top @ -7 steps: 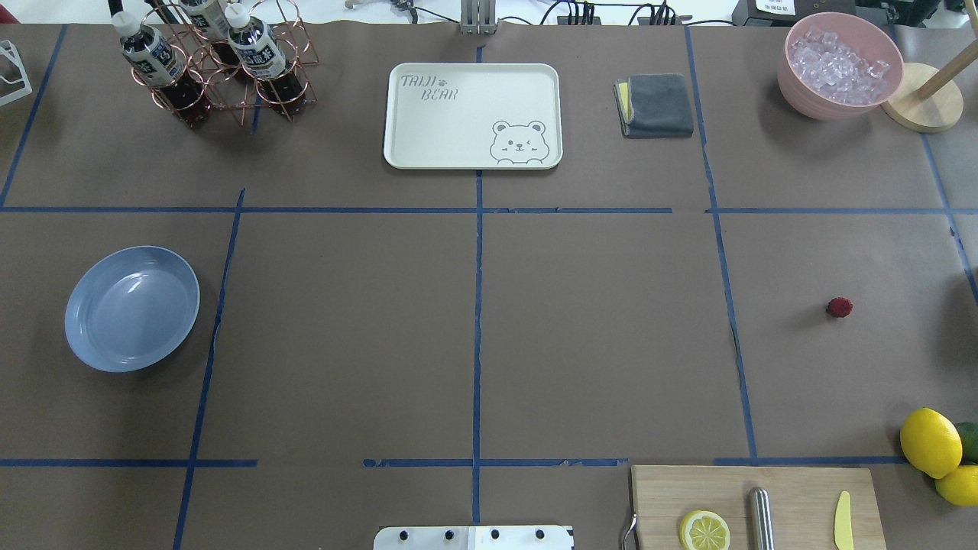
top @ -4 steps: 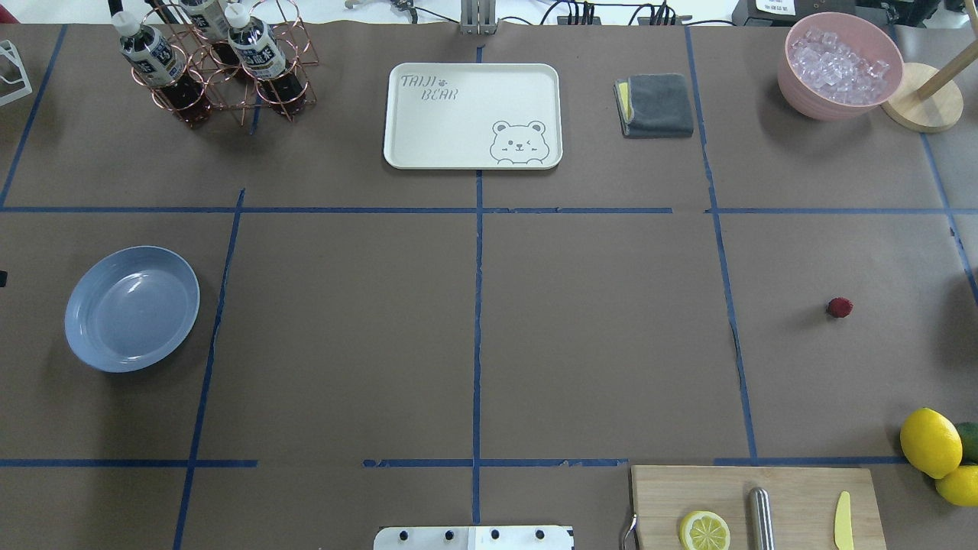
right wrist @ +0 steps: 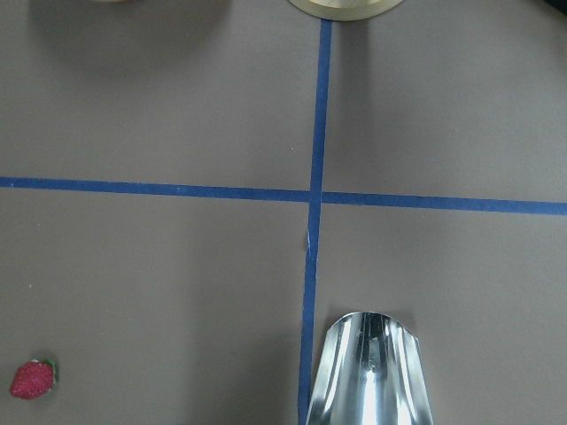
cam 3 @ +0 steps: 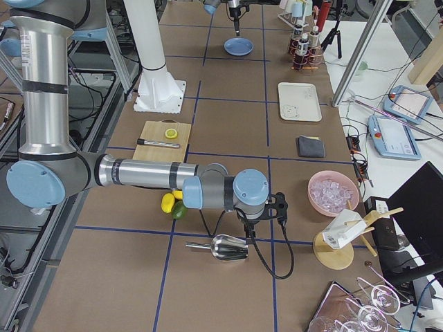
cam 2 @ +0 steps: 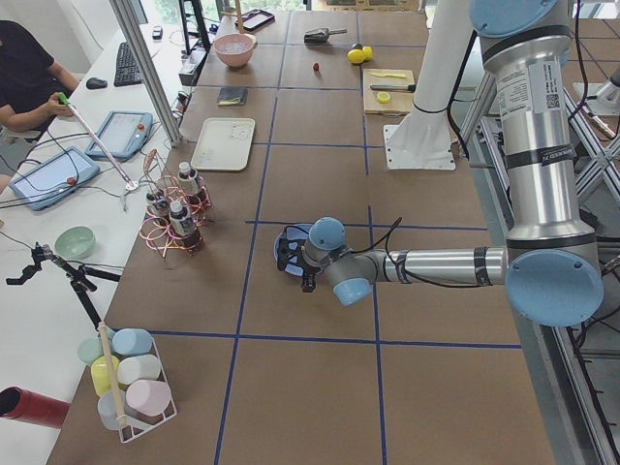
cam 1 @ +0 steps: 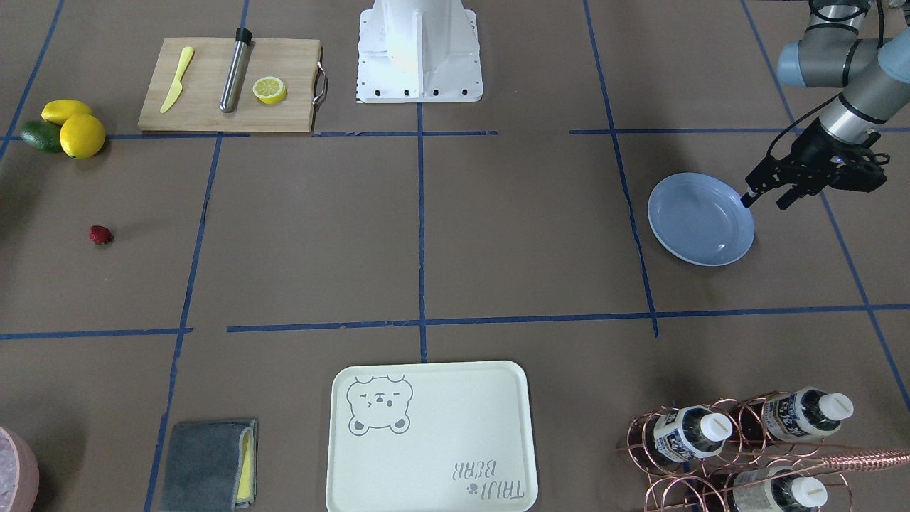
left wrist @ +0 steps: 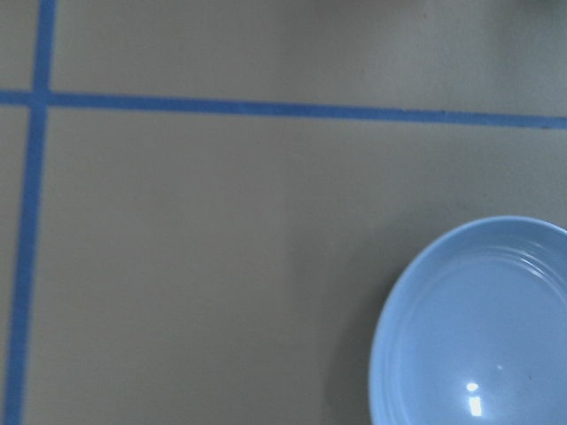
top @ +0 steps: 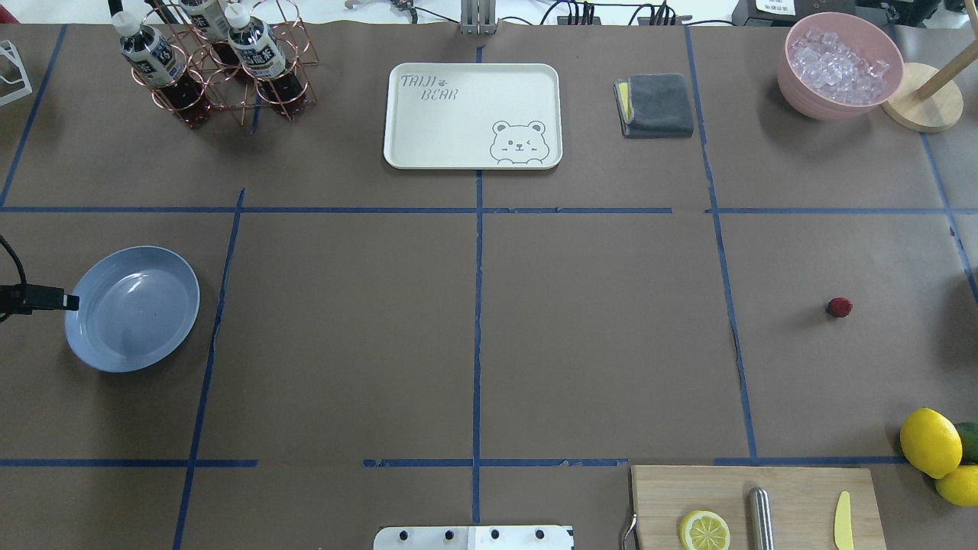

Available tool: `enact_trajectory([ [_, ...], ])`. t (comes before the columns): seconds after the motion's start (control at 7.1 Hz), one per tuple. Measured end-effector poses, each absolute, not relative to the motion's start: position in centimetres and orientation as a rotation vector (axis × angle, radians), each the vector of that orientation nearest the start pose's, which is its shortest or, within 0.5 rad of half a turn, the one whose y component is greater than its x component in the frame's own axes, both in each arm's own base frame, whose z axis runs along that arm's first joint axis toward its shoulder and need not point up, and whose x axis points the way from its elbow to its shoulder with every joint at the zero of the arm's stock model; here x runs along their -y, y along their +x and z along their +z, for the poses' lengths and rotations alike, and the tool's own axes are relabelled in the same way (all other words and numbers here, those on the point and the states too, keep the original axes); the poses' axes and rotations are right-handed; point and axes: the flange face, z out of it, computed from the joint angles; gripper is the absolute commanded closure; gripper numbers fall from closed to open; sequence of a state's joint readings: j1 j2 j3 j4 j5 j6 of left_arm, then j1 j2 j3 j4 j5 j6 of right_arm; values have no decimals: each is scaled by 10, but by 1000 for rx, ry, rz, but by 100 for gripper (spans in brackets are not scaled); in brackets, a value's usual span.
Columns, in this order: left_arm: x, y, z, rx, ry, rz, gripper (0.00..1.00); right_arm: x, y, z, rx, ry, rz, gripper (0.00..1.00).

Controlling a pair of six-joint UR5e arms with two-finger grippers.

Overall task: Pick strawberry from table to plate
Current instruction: 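Lower the left gripper to the rim of the light blue plate and grasp it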

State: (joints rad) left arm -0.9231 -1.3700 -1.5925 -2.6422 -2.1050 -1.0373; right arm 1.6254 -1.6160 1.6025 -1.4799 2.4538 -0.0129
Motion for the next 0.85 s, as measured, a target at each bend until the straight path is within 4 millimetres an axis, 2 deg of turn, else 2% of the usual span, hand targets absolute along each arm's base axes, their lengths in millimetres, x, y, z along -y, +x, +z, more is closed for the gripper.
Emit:
enact_trajectory([
  [0.28,393,210,625,-969,212,-106,30,477,82,642,884,94,61,0],
  [0.7,393,216,636,-932,223,-114,49,479,82,638,885,104,69,0],
  [0.85,393,217,637,-929,223,-113,50,479,82,636,885,107,67,0],
])
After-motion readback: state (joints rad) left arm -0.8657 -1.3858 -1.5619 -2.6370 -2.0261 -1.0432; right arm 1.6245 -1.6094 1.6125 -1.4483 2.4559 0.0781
